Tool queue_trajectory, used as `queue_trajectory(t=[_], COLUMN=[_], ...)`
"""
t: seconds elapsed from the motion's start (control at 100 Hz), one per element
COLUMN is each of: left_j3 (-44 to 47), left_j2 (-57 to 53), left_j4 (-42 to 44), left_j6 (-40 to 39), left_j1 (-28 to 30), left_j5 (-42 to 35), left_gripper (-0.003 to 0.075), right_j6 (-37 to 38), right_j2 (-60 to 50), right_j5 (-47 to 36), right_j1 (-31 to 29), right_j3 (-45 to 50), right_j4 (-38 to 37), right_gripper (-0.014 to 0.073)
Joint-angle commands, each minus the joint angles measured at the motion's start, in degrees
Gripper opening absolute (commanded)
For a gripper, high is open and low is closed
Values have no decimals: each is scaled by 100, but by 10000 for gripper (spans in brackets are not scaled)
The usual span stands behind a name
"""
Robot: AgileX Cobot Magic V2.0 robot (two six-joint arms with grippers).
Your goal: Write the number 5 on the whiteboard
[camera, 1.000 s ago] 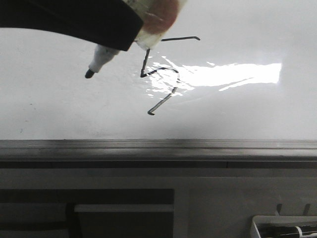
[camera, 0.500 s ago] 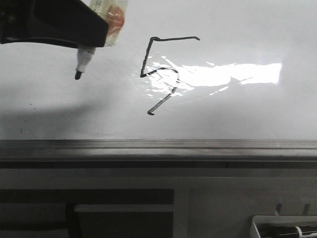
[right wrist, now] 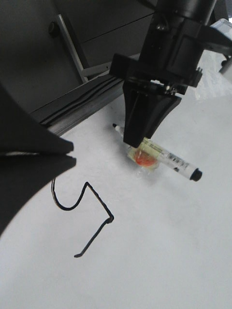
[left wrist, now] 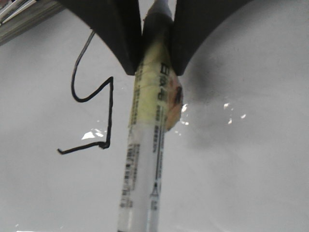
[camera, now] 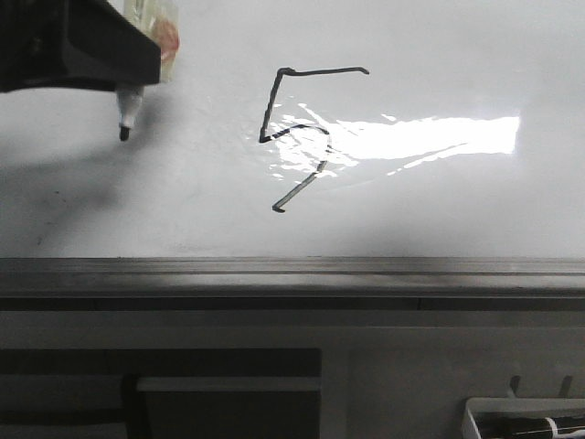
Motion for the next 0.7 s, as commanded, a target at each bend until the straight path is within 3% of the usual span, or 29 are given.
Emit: queue_trajectory(t=[0.0, 0.69], left_j3=[-139, -139], left_j2=[119, 760], left_j4=[-27, -168], left_j6=[-51, -51], left_j1=[-26, -26], left_j5=[-382, -1178], left_gripper=[-20, -20], right_j6=[2, 2], right_j2=[-62, -73], right_j5=[-345, -131], right_j1=[-39, -39], right_j3=[-149, -149], right_j4=[191, 218], right_gripper=[-61, -61])
